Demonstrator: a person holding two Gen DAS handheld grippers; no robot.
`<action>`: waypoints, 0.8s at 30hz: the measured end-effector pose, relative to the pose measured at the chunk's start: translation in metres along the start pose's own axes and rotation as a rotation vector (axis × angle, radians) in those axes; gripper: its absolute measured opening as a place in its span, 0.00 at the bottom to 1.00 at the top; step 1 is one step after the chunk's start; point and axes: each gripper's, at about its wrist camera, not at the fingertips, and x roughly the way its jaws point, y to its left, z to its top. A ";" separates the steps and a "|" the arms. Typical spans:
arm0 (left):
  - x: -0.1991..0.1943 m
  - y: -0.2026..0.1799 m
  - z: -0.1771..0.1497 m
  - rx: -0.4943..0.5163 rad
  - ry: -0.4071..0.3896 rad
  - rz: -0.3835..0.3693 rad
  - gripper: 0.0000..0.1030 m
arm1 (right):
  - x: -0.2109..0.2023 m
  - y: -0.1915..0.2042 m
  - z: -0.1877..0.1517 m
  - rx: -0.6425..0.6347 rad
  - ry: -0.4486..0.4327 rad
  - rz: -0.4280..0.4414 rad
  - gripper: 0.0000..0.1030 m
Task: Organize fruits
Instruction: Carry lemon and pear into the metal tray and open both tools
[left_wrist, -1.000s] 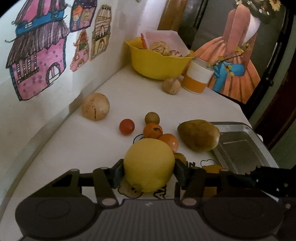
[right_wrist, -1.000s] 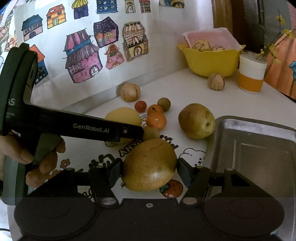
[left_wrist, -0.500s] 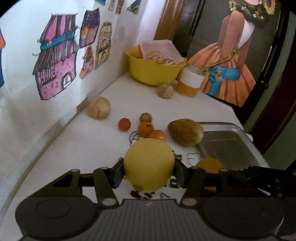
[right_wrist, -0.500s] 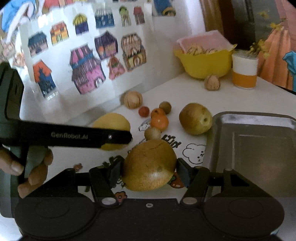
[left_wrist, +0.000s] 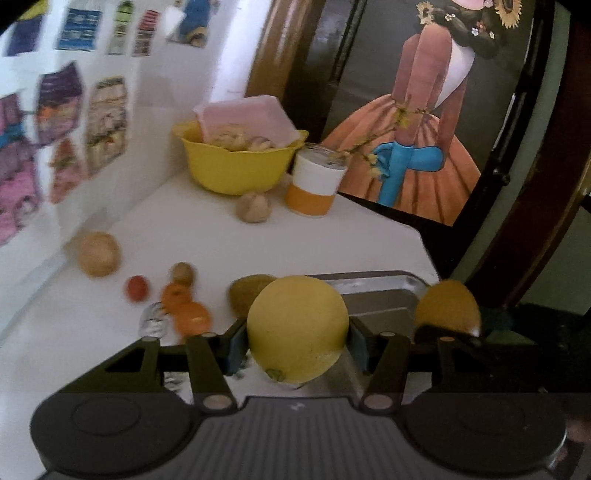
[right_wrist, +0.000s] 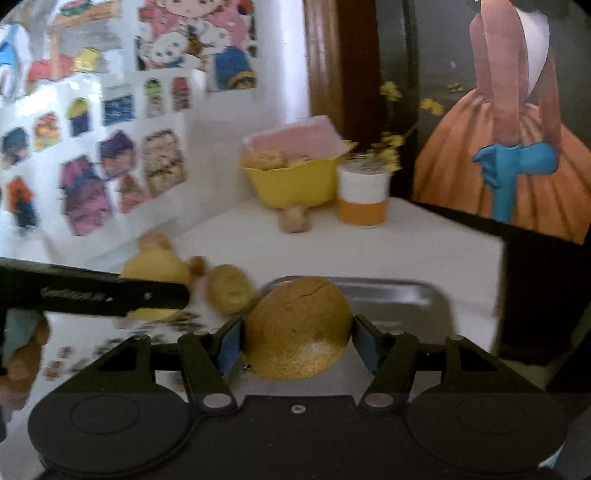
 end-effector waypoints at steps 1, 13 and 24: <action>0.006 -0.005 0.001 0.000 0.001 -0.007 0.58 | 0.004 -0.007 0.002 -0.002 0.002 -0.003 0.63; 0.066 -0.040 -0.002 0.046 0.055 -0.027 0.58 | 0.048 -0.047 -0.004 -0.047 0.044 -0.033 0.63; 0.080 -0.037 -0.004 0.015 0.098 -0.011 0.59 | 0.055 -0.056 -0.009 -0.014 0.069 -0.009 0.63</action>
